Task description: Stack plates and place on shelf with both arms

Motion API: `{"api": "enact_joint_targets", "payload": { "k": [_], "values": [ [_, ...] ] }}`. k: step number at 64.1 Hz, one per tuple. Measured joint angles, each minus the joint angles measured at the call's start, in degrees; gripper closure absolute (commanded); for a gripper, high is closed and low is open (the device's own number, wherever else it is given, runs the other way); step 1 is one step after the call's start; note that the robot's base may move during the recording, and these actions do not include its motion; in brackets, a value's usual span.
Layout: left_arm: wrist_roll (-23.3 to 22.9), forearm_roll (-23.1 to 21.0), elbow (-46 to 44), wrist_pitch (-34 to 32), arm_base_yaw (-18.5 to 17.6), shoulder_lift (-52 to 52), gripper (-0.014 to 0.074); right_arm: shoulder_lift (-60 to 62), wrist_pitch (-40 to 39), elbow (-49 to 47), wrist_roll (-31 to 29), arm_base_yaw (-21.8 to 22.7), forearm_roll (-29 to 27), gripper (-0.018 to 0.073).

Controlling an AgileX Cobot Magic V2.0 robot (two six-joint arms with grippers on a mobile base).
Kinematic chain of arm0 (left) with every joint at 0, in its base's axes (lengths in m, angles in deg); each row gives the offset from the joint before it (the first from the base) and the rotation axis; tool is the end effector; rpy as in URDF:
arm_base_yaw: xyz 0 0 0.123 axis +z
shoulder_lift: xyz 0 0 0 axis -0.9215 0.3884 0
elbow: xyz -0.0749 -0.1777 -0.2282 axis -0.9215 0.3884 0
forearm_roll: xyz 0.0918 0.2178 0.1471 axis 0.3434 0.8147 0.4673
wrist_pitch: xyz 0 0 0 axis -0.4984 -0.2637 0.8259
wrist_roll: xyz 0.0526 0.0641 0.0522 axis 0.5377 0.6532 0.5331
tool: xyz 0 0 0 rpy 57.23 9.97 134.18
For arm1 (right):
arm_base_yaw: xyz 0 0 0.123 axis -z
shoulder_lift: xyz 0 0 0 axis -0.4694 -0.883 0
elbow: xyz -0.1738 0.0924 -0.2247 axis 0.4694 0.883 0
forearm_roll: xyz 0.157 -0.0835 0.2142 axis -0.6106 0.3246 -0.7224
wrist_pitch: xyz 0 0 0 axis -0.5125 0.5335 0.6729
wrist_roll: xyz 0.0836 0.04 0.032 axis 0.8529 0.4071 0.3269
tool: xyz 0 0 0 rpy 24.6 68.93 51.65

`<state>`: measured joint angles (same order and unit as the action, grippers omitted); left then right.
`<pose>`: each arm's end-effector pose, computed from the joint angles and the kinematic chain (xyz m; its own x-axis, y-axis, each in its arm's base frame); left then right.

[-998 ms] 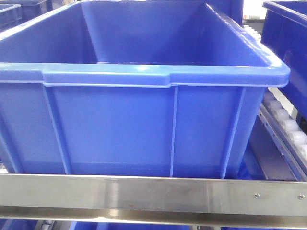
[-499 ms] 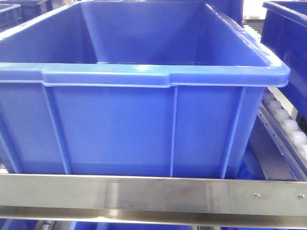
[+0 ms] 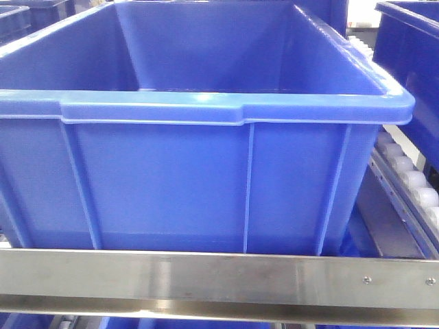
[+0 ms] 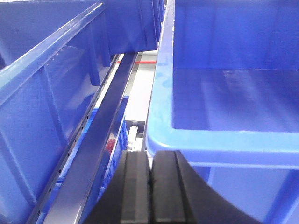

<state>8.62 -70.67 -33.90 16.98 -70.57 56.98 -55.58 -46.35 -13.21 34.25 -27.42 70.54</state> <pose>0.0764 -0.0047 0.2077 0.0565 0.1322 -0.9896 0.0535 0.9894 0.1353 0.0771 0.0001 0.1948 -0.0187 0.0713 -0.9973 0.0020 0.9975 0.0712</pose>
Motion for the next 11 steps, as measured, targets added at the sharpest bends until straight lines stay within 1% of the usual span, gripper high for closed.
{"api": "enact_joint_targets", "payload": {
  "k": [11],
  "values": [
    [-0.1,0.0,0.0,0.0,0.0,0.0,0.0516,0.0,0.0,0.0,0.0,0.0,0.0,0.0522]
  ]
}}
